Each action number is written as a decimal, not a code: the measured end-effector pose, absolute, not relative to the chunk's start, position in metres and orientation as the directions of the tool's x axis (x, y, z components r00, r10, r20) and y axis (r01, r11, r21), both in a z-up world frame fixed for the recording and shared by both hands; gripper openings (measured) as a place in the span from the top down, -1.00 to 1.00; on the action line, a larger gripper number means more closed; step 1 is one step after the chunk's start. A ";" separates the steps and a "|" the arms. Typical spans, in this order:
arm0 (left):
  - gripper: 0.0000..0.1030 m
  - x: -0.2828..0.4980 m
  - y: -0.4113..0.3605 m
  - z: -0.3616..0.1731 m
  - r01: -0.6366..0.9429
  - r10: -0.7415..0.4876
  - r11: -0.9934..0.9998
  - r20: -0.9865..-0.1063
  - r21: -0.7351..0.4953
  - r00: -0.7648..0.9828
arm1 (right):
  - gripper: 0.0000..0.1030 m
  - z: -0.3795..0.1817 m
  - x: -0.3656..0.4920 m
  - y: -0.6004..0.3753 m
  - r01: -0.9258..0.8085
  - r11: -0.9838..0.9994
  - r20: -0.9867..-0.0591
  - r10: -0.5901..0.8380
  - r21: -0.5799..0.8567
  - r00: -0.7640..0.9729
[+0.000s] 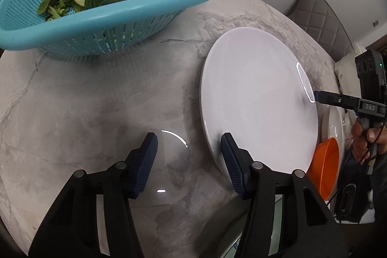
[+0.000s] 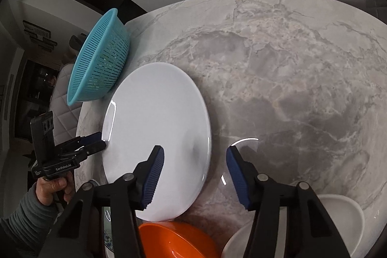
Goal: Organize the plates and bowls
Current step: 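Reach the left tool to the large white plate's rim while the right tool grips its opposite rim, then lift the large white plate with both tools and carry it toward the table edge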
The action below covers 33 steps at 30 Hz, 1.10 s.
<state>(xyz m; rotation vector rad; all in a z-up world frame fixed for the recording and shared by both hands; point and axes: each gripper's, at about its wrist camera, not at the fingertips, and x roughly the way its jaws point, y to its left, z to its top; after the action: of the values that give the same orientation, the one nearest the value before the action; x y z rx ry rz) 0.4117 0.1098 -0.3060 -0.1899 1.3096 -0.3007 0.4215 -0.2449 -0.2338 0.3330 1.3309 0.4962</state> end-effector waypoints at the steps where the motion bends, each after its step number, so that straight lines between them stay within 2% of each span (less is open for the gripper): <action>1: 0.03 0.415 0.107 -0.307 0.118 -0.324 0.945 -0.919 -0.304 0.226 | -0.05 -0.236 0.423 -0.244 -0.153 0.854 -0.842 0.518 0.498 0.150; 7: 0.09 0.431 0.089 -0.313 0.131 -0.338 0.940 -0.916 -0.316 0.214 | 0.09 -0.252 0.427 -0.240 -0.104 0.863 -0.858 0.504 0.495 0.094; 10: 0.40 0.432 0.086 -0.312 0.132 -0.350 0.935 -0.914 -0.329 0.204 | 0.09 -0.254 0.426 -0.242 -0.089 0.854 -0.850 0.520 0.513 0.088; 15: 0.66 0.421 0.079 -0.300 0.147 -0.348 0.935 -0.917 -0.324 0.195 | 0.25 -0.256 0.428 -0.241 -0.079 0.851 -0.848 0.524 0.518 0.078; 20: 0.67 0.425 0.078 -0.300 0.139 -0.347 0.935 -0.920 -0.325 0.182 | 0.62 -0.257 0.430 -0.235 -0.095 0.862 -0.860 0.504 0.497 0.072; 33: 0.68 0.435 0.068 -0.296 0.126 -0.301 0.951 -0.940 -0.283 0.160 | 0.63 -0.257 0.428 -0.236 -0.078 0.878 -0.874 0.477 0.472 0.090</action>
<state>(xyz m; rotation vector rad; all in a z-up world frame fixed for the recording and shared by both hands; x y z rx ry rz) 0.4346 0.0683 -0.2961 -0.1505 1.3782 -0.3060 0.4284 -0.2364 -0.2574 0.3413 1.4276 0.4246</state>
